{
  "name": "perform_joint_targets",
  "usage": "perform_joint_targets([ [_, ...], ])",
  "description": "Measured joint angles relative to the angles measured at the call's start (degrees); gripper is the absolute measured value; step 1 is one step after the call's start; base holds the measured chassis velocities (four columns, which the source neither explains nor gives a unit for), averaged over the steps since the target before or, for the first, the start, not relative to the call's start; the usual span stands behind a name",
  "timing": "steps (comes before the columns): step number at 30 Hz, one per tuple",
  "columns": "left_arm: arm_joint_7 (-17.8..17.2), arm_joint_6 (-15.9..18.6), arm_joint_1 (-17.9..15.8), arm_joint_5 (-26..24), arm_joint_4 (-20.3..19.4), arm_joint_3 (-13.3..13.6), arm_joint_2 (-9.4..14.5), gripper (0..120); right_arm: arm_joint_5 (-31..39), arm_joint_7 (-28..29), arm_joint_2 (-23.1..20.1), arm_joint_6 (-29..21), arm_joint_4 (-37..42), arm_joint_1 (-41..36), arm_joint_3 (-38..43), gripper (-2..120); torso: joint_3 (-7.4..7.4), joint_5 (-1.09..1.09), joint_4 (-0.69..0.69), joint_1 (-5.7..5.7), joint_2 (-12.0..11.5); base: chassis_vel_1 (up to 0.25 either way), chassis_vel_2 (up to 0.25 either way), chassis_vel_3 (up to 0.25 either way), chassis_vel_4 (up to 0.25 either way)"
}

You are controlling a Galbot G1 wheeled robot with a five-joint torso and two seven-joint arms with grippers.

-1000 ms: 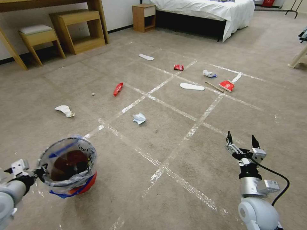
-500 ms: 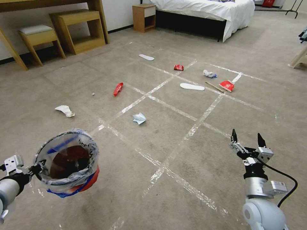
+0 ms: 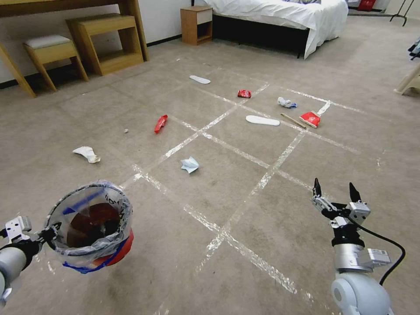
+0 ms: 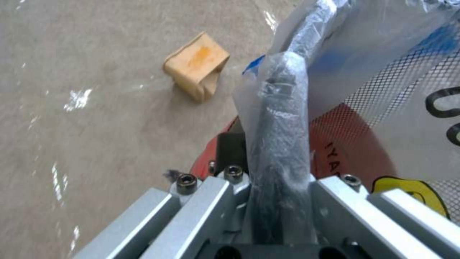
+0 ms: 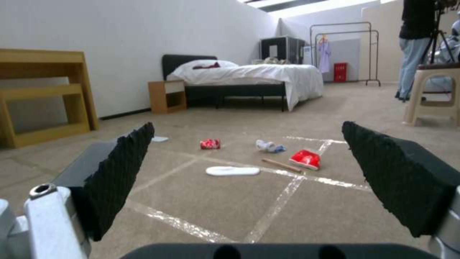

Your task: Pick up the trash bin and place the garbage on the floor into it.

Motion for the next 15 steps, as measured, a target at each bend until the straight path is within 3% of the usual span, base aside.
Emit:
perform_joint_targets([
  [8, 0.19, -0.22, -0.48, 0.40, 0.77, 0.27, 0.31, 1, 0.02, -0.08, 0.13, 0.00, -0.38, 0.41, -0.38, 100, 0.00, -0.01, 0.00, 0.00, 0.00, -0.177, 0.185, 0.189, -0.183],
  [15, 0.54, -0.38, -0.53, 1.14, 1.31, 0.74, 0.35, 1, -0.08, -0.32, 0.33, 0.00, -0.70, 0.51, -0.60, 100, 0.00, -0.01, 0.01, 0.00, 0.00, -0.104, 0.116, 0.112, -0.100],
])
